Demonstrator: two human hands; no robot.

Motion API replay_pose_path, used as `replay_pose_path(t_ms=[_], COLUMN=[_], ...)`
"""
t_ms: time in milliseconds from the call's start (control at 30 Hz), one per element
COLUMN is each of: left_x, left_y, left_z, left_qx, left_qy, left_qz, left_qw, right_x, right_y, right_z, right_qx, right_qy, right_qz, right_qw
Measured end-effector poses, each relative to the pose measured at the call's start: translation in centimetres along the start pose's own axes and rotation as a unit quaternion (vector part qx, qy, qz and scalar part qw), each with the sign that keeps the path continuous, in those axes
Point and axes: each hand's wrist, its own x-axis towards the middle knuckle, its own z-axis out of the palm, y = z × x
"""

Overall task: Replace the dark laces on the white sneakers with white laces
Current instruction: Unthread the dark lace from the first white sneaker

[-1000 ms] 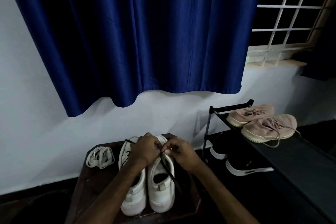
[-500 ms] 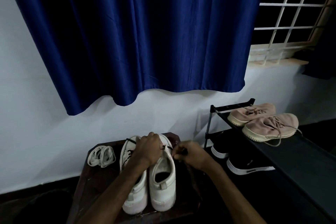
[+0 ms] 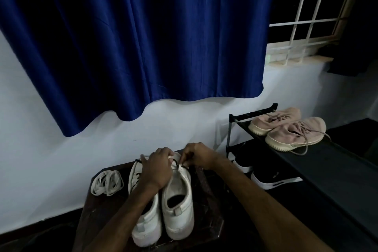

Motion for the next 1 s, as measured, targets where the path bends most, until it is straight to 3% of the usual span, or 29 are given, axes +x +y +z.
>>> replay_pose_path(t_ms=[200, 333, 400, 500, 567, 633, 700, 767, 833, 1000], left_x=[0.8, 1.5, 2.0, 2.3, 2.1, 1.9, 1.6, 1.4, 1.3, 1.7], left_y=[1.8, 1.4, -0.4, -3.8, -4.8, -4.0, -1.9, 0.4, 2.1, 2.9], left_z=[-0.9, -1.1, -1.5, -3.0, -3.7, -4.0, -3.7, -3.0, -2.0, -1.6], left_qx=[0.071, 0.106, 0.009, -0.202, -0.156, -0.143, -0.131, -0.032, 0.076, 0.247], left_qy=[-0.060, -0.007, 0.059, 0.125, 0.130, 0.098, 0.031, -0.050, -0.091, -0.088], left_qz=[0.030, 0.027, -0.046, -0.185, -0.171, -0.069, 0.030, 0.083, 0.088, 0.100], left_qw=[0.995, 0.994, 0.997, 0.953, 0.964, 0.982, 0.990, 0.995, 0.989, 0.960], right_x=[0.4, 0.7, 0.8, 0.8, 0.8, 0.9, 0.9, 0.9, 0.6, 0.6], right_y=[0.2, 0.2, 0.3, 0.7, 1.0, 1.2, 1.3, 1.4, 1.4, 1.8], right_z=[0.4, 0.8, 0.7, 0.9, 1.1, 1.3, 1.3, 1.6, 1.9, 2.0], right_qx=[-0.042, -0.048, -0.039, -0.025, -0.015, -0.004, 0.007, 0.007, 0.010, 0.031], right_qy=[-0.020, -0.040, -0.042, -0.042, -0.038, -0.041, -0.040, -0.027, -0.014, 0.000], right_qz=[-0.027, -0.021, -0.027, -0.021, -0.019, -0.019, -0.014, -0.015, -0.016, -0.021], right_qw=[0.999, 0.998, 0.998, 0.999, 0.999, 0.999, 0.999, 0.999, 1.000, 0.999])
